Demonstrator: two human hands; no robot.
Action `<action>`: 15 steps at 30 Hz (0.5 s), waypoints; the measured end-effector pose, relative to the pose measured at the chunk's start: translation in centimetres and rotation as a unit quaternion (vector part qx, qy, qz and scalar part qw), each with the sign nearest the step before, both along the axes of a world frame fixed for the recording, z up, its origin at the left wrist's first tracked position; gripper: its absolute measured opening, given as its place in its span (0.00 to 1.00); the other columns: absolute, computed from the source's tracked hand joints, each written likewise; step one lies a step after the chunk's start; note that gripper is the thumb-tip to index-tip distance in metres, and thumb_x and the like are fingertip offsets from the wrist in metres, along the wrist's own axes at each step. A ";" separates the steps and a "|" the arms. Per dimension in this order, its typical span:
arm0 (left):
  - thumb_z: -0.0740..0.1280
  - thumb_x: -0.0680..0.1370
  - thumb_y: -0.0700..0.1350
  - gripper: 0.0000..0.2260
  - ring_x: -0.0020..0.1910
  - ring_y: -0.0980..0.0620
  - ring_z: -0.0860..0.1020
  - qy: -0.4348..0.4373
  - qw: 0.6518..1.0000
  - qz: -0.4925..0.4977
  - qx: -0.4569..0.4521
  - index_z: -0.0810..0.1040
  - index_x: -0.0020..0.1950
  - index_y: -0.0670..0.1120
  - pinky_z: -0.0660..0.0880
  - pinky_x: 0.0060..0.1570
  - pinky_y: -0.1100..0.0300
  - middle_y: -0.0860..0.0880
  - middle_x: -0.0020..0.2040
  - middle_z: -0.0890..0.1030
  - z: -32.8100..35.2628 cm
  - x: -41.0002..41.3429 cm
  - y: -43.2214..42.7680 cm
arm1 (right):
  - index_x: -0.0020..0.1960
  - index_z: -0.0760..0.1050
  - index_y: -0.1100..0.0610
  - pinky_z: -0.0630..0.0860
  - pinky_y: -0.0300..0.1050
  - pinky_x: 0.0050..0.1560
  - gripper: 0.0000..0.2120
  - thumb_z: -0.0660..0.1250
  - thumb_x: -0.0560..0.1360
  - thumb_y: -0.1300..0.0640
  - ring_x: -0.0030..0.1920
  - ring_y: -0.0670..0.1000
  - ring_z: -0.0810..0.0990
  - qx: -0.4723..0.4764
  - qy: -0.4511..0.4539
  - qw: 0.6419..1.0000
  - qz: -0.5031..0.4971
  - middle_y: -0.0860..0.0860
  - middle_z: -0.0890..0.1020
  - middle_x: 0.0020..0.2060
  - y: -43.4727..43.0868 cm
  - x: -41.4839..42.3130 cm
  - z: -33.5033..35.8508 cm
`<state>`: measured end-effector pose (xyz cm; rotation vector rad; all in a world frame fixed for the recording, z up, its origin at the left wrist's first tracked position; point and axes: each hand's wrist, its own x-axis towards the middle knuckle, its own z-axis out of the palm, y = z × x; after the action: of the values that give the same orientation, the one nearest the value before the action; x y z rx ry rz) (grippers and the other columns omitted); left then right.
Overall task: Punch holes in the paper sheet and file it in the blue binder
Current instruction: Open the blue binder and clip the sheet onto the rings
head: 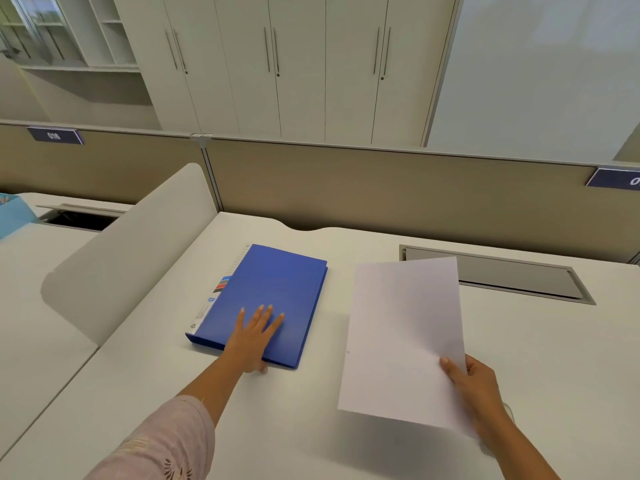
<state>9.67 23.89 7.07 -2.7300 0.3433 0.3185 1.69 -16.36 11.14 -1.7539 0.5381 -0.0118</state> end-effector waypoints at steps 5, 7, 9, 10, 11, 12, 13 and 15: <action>0.55 0.80 0.61 0.36 0.78 0.43 0.43 0.016 0.999 -0.029 0.012 0.34 0.77 0.52 0.45 0.70 0.33 0.44 0.78 0.39 -0.9 0.1 0.5 | 0.46 0.80 0.55 0.77 0.54 0.51 0.02 0.68 0.75 0.58 0.46 0.58 0.82 0.012 0.012 1.000 -0.006 0.52 0.84 0.44 0.2 -0.7 -0.3; 0.52 0.82 0.58 0.33 0.78 0.42 0.44 0.054 0.998 -0.020 0.001 0.33 0.77 0.52 0.48 0.70 0.34 0.44 0.79 0.39 -0.9 0.0 0.2 | 0.46 0.80 0.55 0.77 0.54 0.51 0.02 0.68 0.75 0.57 0.46 0.58 0.82 0.015 0.015 1.000 -0.007 0.52 0.84 0.44 0.2 -0.8 -0.3; 0.50 0.83 0.53 0.30 0.78 0.40 0.43 0.081 0.996 -0.010 -0.020 0.32 0.77 0.51 0.50 0.71 0.36 0.43 0.78 0.38 -0.8 -0.1 -0.3 | 0.47 0.80 0.55 0.77 0.55 0.52 0.03 0.68 0.75 0.57 0.47 0.59 0.82 0.016 0.016 1.000 -0.010 0.52 0.84 0.45 0.0 -0.8 -0.4; 0.51 0.84 0.50 0.30 0.77 0.39 0.43 0.087 0.996 -0.009 -0.034 0.32 0.77 0.50 0.51 0.72 0.37 0.43 0.78 0.38 -0.6 -0.1 -0.7 | 0.48 0.80 0.55 0.77 0.55 0.52 0.04 0.68 0.75 0.56 0.47 0.59 0.82 0.017 0.018 1.000 -0.011 0.52 0.85 0.45 -0.1 -0.8 -0.5; 0.52 0.84 0.47 0.31 0.77 0.38 0.43 0.085 0.995 -0.008 -0.054 0.32 0.76 0.49 0.51 0.72 0.38 0.43 0.78 0.38 -0.4 -0.2 -1.1 | 0.49 0.80 0.56 0.78 0.56 0.53 0.05 0.69 0.75 0.56 0.47 0.59 0.82 0.018 0.019 1.000 -0.013 0.52 0.85 0.45 -0.2 -0.9 -0.5; 0.55 0.83 0.43 0.33 0.77 0.38 0.43 0.077 0.994 -0.005 -0.077 0.31 0.76 0.49 0.51 0.73 0.40 0.43 0.78 0.38 -0.1 -0.2 -1.6 | 0.50 0.80 0.56 0.78 0.57 0.54 0.06 0.69 0.75 0.56 0.47 0.59 0.82 0.019 0.020 1.000 -0.015 0.52 0.85 0.46 -0.3 -1.0 -0.5; 0.56 0.82 0.40 0.35 0.77 0.38 0.43 0.064 0.993 -0.001 -0.103 0.31 0.75 0.48 0.50 0.73 0.42 0.43 0.78 0.39 0.2 -0.2 -2.1 | 0.50 0.80 0.56 0.78 0.58 0.54 0.06 0.69 0.75 0.55 0.48 0.59 0.82 0.020 0.020 0.999 -0.016 0.52 0.84 0.46 -0.4 -1.1 -0.5; 0.56 0.82 0.37 0.35 0.77 0.40 0.45 0.026 0.987 0.013 -0.158 0.32 0.76 0.47 0.52 0.74 0.46 0.44 0.79 0.40 1.0 -0.2 -3.3 | 0.49 0.80 0.55 0.78 0.59 0.55 0.05 0.69 0.75 0.55 0.48 0.59 0.82 0.023 0.019 0.999 -0.021 0.52 0.85 0.46 -0.8 -1.2 -0.6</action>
<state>9.46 20.57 8.05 -3.0426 0.4015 0.3699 0.45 -17.14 10.56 -1.7005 0.5992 0.0042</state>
